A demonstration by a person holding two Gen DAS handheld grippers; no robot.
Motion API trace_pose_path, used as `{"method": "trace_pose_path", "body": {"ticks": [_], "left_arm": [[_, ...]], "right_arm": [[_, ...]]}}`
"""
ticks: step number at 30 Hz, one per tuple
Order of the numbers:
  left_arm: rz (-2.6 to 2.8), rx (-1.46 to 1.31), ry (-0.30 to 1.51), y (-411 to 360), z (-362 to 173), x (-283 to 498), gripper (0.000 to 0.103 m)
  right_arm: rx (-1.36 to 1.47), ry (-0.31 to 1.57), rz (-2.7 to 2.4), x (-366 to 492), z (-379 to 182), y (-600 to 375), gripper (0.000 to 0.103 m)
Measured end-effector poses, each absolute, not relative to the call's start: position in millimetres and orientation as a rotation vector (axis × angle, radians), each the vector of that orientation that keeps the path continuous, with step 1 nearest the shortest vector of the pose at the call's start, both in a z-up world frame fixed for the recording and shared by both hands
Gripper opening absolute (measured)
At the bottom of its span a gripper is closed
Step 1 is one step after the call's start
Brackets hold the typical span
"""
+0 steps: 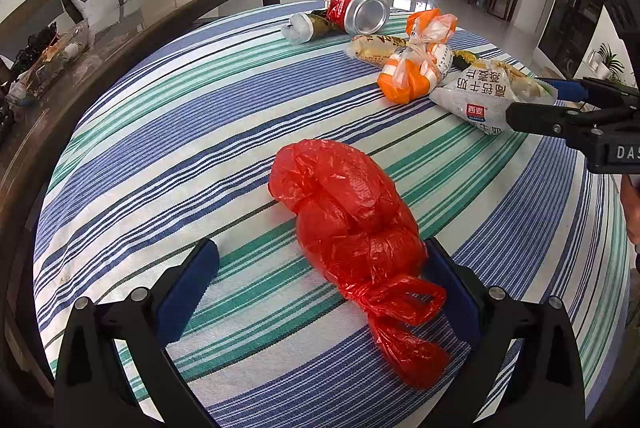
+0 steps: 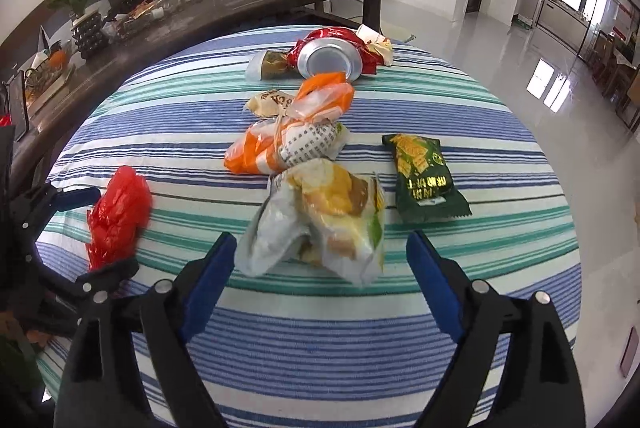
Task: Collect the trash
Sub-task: 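Grasp the white-and-yellow snack bag with the right tool while the left tool holds the red bag, then lift the snack bag with the right tool while the left tool regrips the red bag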
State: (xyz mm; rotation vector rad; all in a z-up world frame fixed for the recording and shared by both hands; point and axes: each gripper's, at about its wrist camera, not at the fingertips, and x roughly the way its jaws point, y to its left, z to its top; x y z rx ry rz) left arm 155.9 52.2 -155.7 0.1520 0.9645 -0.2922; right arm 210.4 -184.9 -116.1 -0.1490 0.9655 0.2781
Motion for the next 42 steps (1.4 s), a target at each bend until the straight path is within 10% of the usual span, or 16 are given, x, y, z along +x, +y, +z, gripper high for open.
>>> {"method": "trace_pose_path", "body": {"ticks": [3,7,16,28,42], "left_arm": [[-0.292,0.152,0.965,52,-156,156,0.099],[-0.292,0.152,0.965,52,-156,156,0.099],[-0.291,0.152,0.964,52,-156,156,0.099],[-0.292,0.159,0.965,56,-155,153,0.099],[-0.41,0.158,0.989,57,-145,141,0.098]], "right_arm": [[-0.141,0.991,0.285,221,-125,-182,0.085],[-0.082,1.01,0.283,219,-133,-192,0.054],[-0.053,0.96,0.233,141,-126,-221,0.05],[-0.076,0.971,0.222,133,-146,-206,0.082],[0.011,0.956,0.259,131,-114,-231,0.086]]}}
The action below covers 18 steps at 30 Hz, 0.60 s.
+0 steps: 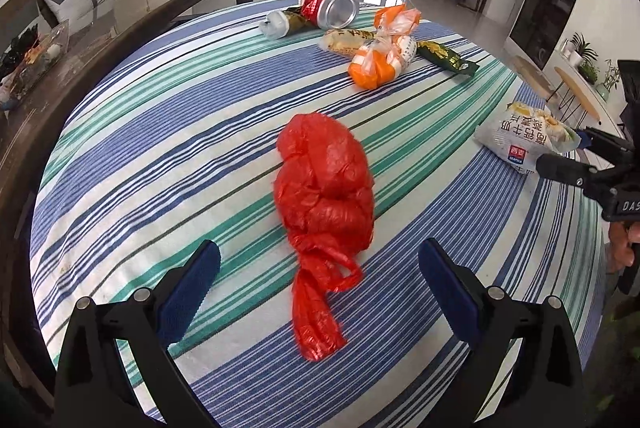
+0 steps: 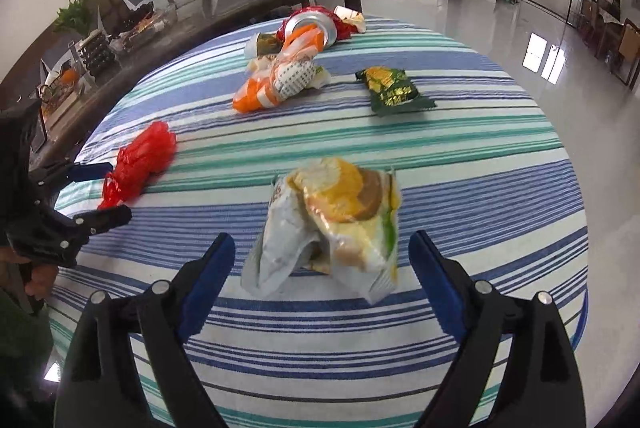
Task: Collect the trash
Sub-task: 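Lift the snack bag with the right tool while the left tool regrips the red bag, then carry both bags over the blue wastebasket and open both tools to drop them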
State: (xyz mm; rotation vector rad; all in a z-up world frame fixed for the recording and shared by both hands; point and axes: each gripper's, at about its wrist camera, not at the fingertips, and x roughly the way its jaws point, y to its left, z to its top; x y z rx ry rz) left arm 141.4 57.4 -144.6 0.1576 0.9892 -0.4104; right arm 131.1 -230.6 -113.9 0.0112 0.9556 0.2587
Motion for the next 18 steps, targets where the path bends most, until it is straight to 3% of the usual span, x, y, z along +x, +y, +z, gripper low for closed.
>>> {"method": "trace_pose_path", "body": {"ticks": [6,8,9,10,12,14,18], "left_arm": [[-0.416,0.165,1.008,38,-145,162,0.098],[-0.42,0.163,1.023,35,-146,164,0.089],[-0.42,0.165,1.029,34,-146,164,0.085],[-0.411,0.175,1.029,32,-147,164,0.081],[-0.395,0.2,1.021,29,-147,162,0.069],[-0.391,0.21,1.013,28,-145,161,0.044],[-0.427,0.161,1.021,26,-139,157,0.042]], "right_arm": [[-0.08,1.046,0.275,155,-112,-218,0.086],[-0.106,1.07,0.276,159,-116,-215,0.082],[-0.114,1.088,0.28,161,-118,-213,0.076],[-0.117,1.099,0.274,163,-120,-213,0.06],[-0.1,1.102,0.278,162,-118,-215,0.054],[-0.104,1.094,0.286,158,-114,-216,0.05],[-0.074,1.068,0.3,146,-106,-223,0.048]]}}
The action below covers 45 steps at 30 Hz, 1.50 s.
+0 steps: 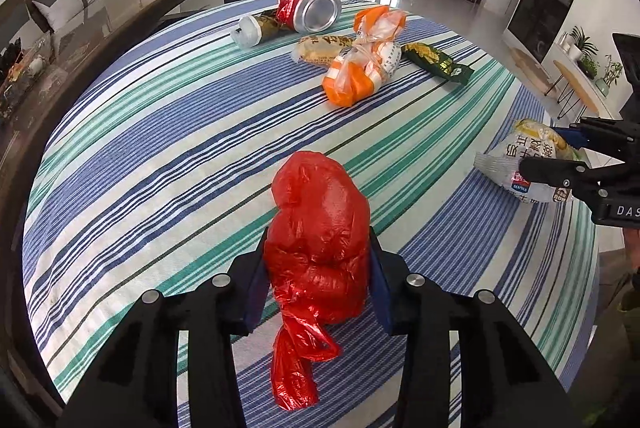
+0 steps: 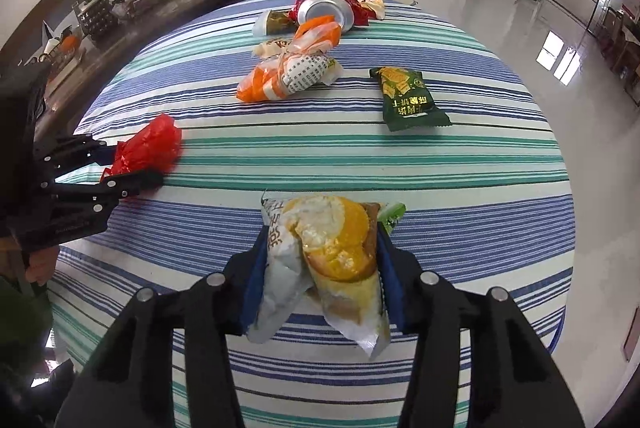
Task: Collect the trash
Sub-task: 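Carry both bags over the blue wastebasket and open both tools to drop them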
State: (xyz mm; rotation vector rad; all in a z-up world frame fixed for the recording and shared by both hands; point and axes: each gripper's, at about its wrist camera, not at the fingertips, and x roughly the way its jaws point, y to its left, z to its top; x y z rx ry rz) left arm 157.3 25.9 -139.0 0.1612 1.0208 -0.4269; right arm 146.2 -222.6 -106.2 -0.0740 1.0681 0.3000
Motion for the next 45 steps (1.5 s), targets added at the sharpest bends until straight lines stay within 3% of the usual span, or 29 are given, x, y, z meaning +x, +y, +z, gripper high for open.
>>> {"method": "trace_pose_path", "body": {"ticks": [12,23,31,45], "left_arm": [[-0.626,0.167,0.967,-59,-94,120,0.042],[-0.883,0.194,0.98,-238,-75,109,0.042],[-0.954,0.237,1.045,-364,-110,122,0.043],[-0.951,0.298,1.137,-449,-178,148,0.044]], "right_arm": [[0.116,0.935,0.238,109,-59,-312,0.048],[0.235,0.905,-0.099,82,-67,-478,0.048],[0.346,0.953,-0.252,79,-110,-564,0.049],[0.591,0.996,-0.308,86,-167,-639,0.049]]}}
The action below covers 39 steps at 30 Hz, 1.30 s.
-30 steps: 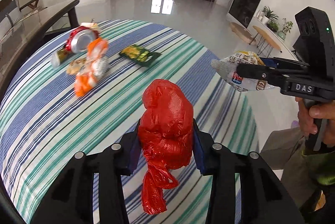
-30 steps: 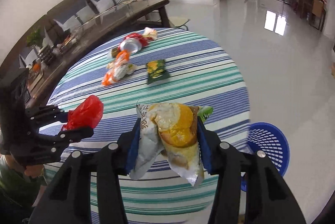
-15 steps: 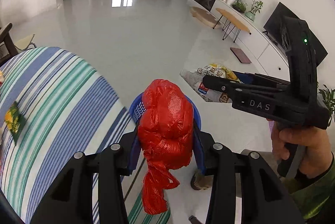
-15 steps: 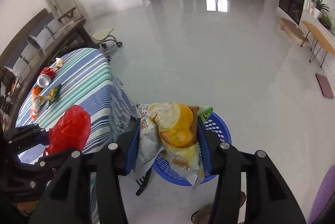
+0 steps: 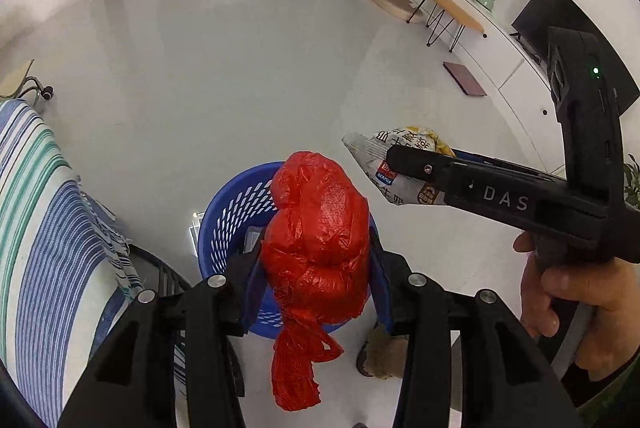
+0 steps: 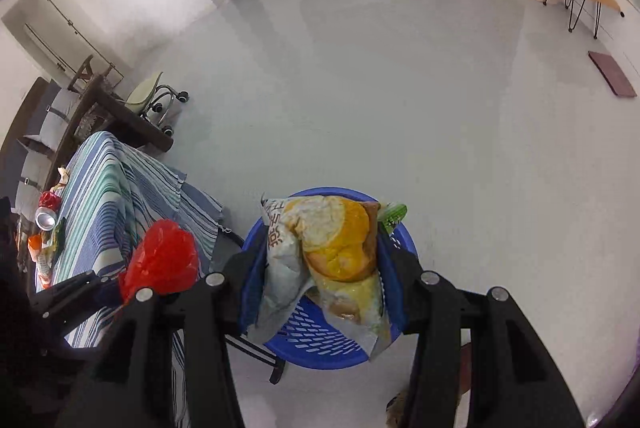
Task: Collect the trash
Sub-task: 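Carry both bags over the blue wastebasket and open both tools to drop them, then return both tools to the table and grasp the orange-and-white tied bag with the left tool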
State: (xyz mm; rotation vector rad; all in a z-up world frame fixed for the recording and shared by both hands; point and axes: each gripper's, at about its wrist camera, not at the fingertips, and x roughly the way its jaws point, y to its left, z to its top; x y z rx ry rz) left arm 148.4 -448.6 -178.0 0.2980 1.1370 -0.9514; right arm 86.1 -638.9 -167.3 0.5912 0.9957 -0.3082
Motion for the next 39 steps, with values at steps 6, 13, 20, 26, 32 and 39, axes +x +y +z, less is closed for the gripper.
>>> {"method": "trace_pose_path", "body": {"ticks": [6,13,20,26,32,39], "left_arm": [[-0.914,0.294,1.114,-456,-190,158,0.083],[-0.903,0.25,1.002,-429,-144,150,0.093],[-0.853,0.253,0.899,-343,-107,119,0.098],[-0.651,0.329,0.95,-237,-140,102,0.098],[-0.489,0.319,0.979,-135,-152,103,0.098],[-0.379,0.276,0.986,-54,-150,132,0.098]], "right_arm": [[0.66,0.951,-0.307,89,-166,-651,0.074],[0.553,0.815,-0.358,74,-125,-642,0.086],[0.278,0.742,-0.342,73,-104,-564,0.097],[0.027,0.758,-0.103,81,-110,-445,0.097],[-0.079,0.813,0.148,88,-118,-330,0.097],[-0.118,0.92,0.21,118,-132,-265,0.097]]}}
